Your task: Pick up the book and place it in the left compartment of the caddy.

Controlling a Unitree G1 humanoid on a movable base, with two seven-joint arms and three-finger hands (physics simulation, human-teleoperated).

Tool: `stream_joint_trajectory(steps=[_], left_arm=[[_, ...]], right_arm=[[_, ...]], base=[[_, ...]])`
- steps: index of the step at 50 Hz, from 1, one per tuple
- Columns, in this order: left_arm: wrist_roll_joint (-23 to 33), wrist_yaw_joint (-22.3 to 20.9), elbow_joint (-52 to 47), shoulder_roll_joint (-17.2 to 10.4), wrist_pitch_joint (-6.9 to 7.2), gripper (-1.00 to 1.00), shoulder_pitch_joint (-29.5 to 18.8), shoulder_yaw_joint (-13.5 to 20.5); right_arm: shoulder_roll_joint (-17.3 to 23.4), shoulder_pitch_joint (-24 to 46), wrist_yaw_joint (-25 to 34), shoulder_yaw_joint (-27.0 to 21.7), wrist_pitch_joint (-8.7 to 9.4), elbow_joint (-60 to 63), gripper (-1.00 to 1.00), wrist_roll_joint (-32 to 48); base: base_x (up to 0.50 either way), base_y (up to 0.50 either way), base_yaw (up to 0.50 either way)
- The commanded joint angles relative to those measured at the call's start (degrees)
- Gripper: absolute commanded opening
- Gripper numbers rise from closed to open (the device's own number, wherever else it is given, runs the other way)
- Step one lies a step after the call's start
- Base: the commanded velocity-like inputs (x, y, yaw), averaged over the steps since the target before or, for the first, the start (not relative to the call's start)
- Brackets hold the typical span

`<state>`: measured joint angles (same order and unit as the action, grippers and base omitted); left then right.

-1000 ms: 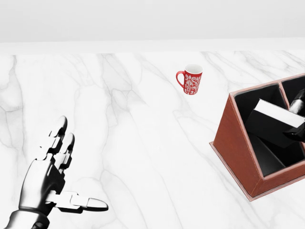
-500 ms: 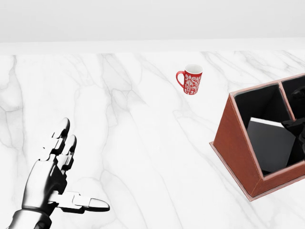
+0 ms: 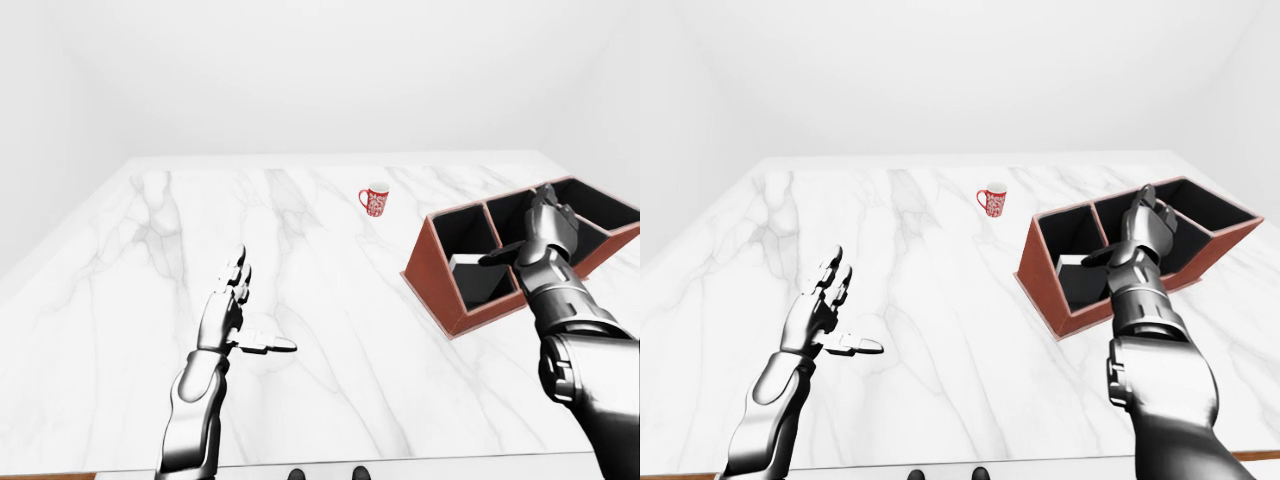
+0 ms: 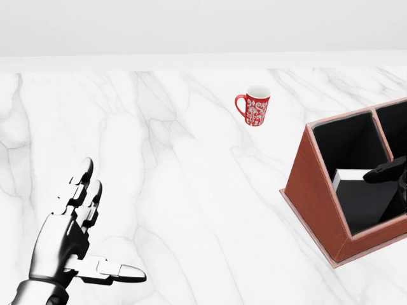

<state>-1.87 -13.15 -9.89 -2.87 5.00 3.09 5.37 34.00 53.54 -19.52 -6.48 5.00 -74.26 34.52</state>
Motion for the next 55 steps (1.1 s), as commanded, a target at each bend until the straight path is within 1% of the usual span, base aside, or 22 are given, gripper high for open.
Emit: stream_joint_trajectory(steps=[1,2,5,7,8,12,13,19,24,27,30,34,35,37,40,42,44,46,47,51,52,55], left_arm=[[-0.02,-0.06,-0.37,0.03,0.0,1.0,0.21,0.01],[-0.02,-0.07,-0.43,0.04,0.0,1.0,0.24,0.0],[-0.08,-0.09,-0.51,0.04,0.0,1.0,0.24,0.06],[-0.05,-0.06,-0.39,0.04,0.0,1.0,0.18,0.08],[-0.04,-0.04,-0.36,0.04,0.0,1.0,0.16,0.07],[0.06,-0.03,-0.52,0.09,0.0,1.0,0.36,-0.05],[0.03,-0.08,-0.68,0.09,0.0,1.0,0.47,-0.06],[-0.2,-0.28,-1.04,0.06,0.0,1.0,0.64,0.15],[-0.23,-0.31,-1.33,0.09,0.0,1.0,0.71,0.2],[-0.51,-0.47,-2.12,0.06,0.0,1.0,0.97,0.37],[0.06,-0.22,-3.45,0.06,0.0,1.0,1.42,0.45],[-1.04,-0.13,-5.48,-0.01,0.0,1.0,1.35,1.75],[-0.91,0.38,-5.75,-0.05,0.0,1.0,1.23,2.13],[-1.46,0.41,-5.84,-0.03,0.0,1.0,1.03,2.56],[-1.48,0.66,-6.58,0.09,0.0,1.0,1.42,2.47],[-0.92,0.93,-6.97,0.19,0.0,1.0,1.83,2.21],[-0.97,0.91,-8.07,0.34,0.0,1.0,2.47,2.17],[-0.93,0.87,-8.63,0.43,0.0,1.0,2.84,2.17],[-1.11,0.58,-9.33,0.52,0.0,1.0,3.28,2.1],[-1.22,0.3,-10.86,0.8,0.0,1.0,4.16,2.08],[-1.16,0.13,-11.35,0.84,0.0,1.0,4.49,1.98],[-1.22,-0.22,-13.3,1.13,0.0,1.0,5.72,1.9]], right_arm=[[-0.68,0.31,0.33,0.28,0.0,0.2,1.0,0.29],[0.69,-0.32,1.76,0.35,0.0,0.62,1.0,0.51],[-0.64,0.09,3.07,0.58,0.0,1.45,1.0,0.38],[0.25,-0.12,5.5,0.74,0.0,3.63,1.0,0.58],[-0.83,0.51,5.62,0.91,0.0,4.23,1.0,0.68],[-1.79,0.52,10.12,0.99,0.0,10.98,1.0,1.05],[-2.64,-0.7,13.15,1.33,0.0,16.61,1.0,1.44],[-7.98,-7.91,24.23,0.39,0.0,42.79,1.0,5.51],[-12.16,-10.39,29.01,-0.44,0.0,52.83,1.0,6.29],[-14.72,-11.68,29.31,-1.16,0.0,55.86,1.0,3.45],[-16.07,-13.22,28.77,-2.3,0.0,59.48,1.0,-0.88],[-17.63,-16.96,27.07,-3.12,0.0,64.96,1.0,-7.07],[-19.14,-19.61,27.02,-3.76,0.0,68.3,1.0,-10.14],[-20.35,-22.48,25.45,-3.59,0.0,71.82,1.0,-13.16],[-21.73,-26.02,23.0,-2.94,0.0,76.52,1.0,-15.91],[-23.07,-29.19,23.24,-3.17,0.0,82.08,1.0,-18.88],[-24.83,-34.68,24.32,-3.21,0.0,90.8,1.0,-22.33],[-25.49,-37.83,24.43,-3.43,0.0,95.03,1.0,-23.94],[-25.52,-40.59,25.37,-3.17,0.0,96.93,1.0,-24.32],[-26.75,-47.46,26.47,-4.87,0.0,100.18,1.0,-25.79],[-27.25,-49.12,26.92,-6.17,0.0,100.66,1.0,-27.31],[-27.61,-52.32,27.57,-8.37,0.0,99.02,1.0,-29.57]], base=[[0.0,0.0,0.0],[0.0,0.0,0.0],[0.0,0.0,0.0],[0.0,0.0,0.0],[0.0,0.0,0.0],[0.0,0.0,0.0],[0.0,0.0,0.0],[0.0,0.0,0.0],[0.0,0.0,0.0],[0.0,0.0,0.0],[0.0,0.0,0.0],[0.0,0.0,0.0],[0.0,0.0,0.0],[0.0,0.0,0.0],[0.0,0.0,0.0],[0.0,0.0,0.0],[0.0,0.0,0.0],[0.0,0.0,0.0],[0.0,0.0,0.0],[0.0,0.0,0.0],[0.0,0.0,0.0],[0.0,0.0,0.0]])
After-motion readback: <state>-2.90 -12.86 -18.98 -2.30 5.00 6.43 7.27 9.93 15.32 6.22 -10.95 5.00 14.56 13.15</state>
